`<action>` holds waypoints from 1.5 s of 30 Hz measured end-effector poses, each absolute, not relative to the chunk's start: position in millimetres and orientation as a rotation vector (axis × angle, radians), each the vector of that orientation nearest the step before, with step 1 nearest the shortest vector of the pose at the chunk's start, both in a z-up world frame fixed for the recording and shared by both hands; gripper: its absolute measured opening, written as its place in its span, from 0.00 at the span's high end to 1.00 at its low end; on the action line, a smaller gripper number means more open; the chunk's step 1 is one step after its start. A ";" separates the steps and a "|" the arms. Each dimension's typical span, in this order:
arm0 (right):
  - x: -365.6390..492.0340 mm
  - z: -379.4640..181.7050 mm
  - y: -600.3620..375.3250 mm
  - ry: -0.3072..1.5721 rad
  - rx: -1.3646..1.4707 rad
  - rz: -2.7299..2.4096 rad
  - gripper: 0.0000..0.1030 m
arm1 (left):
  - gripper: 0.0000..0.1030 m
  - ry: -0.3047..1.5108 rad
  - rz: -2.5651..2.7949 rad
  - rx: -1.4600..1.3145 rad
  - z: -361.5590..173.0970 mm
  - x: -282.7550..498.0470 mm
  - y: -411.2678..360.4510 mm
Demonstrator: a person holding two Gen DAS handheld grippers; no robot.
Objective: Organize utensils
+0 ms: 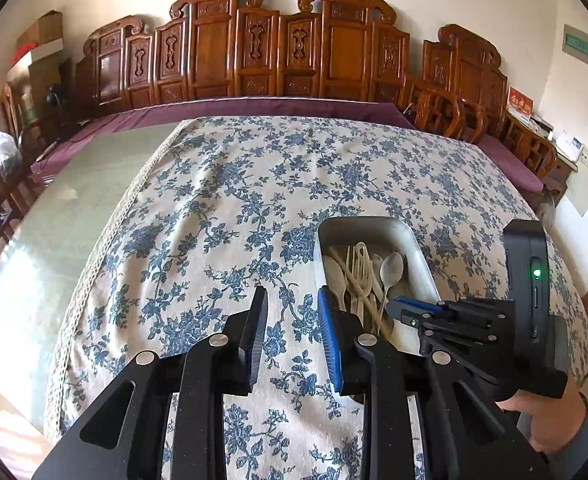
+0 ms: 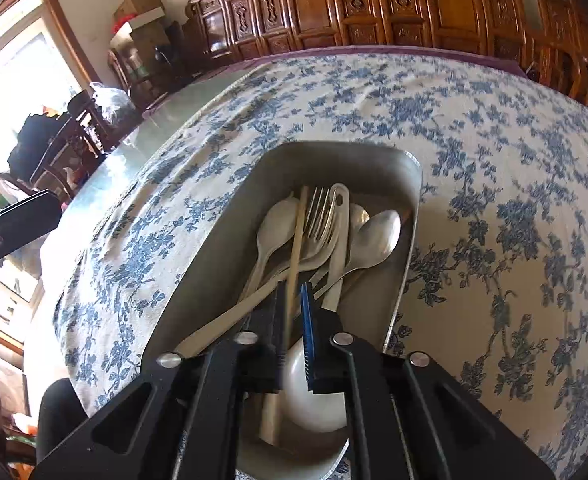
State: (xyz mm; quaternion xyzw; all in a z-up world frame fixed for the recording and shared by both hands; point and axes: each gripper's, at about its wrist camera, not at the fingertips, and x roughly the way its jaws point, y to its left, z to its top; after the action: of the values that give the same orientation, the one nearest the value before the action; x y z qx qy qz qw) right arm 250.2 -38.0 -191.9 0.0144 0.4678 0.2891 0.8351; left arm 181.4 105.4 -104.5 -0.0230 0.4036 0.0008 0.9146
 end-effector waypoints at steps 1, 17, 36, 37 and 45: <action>249.5 -189.5 -40.3 0.981 0.028 0.610 0.74 | 0.77 0.829 0.000 -0.048 -103.5 180.1 104.4; 157.2 -36.5 -141.8 0.572 -0.029 0.401 0.13 | 0.28 0.681 -0.046 -0.040 -45.4 130.4 65.4; 65.9 25.0 -213.3 0.399 0.055 0.226 0.02 | 0.08 0.506 -0.070 0.004 19.8 63.3 10.8; 65.5 25.2 -214.0 0.397 0.054 0.225 0.02 | 0.08 0.508 -0.069 0.004 19.5 62.8 10.4; 61.6 26.5 -217.7 0.389 0.052 0.221 0.03 | 0.08 0.508 -0.059 -0.005 17.8 59.0 10.4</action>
State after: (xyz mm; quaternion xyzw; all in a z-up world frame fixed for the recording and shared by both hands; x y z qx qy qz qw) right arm 61.6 -217.7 26.5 0.0257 0.1929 0.1097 0.9747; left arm 59.0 10.4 17.8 -0.0026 0.2513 -0.0290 0.9675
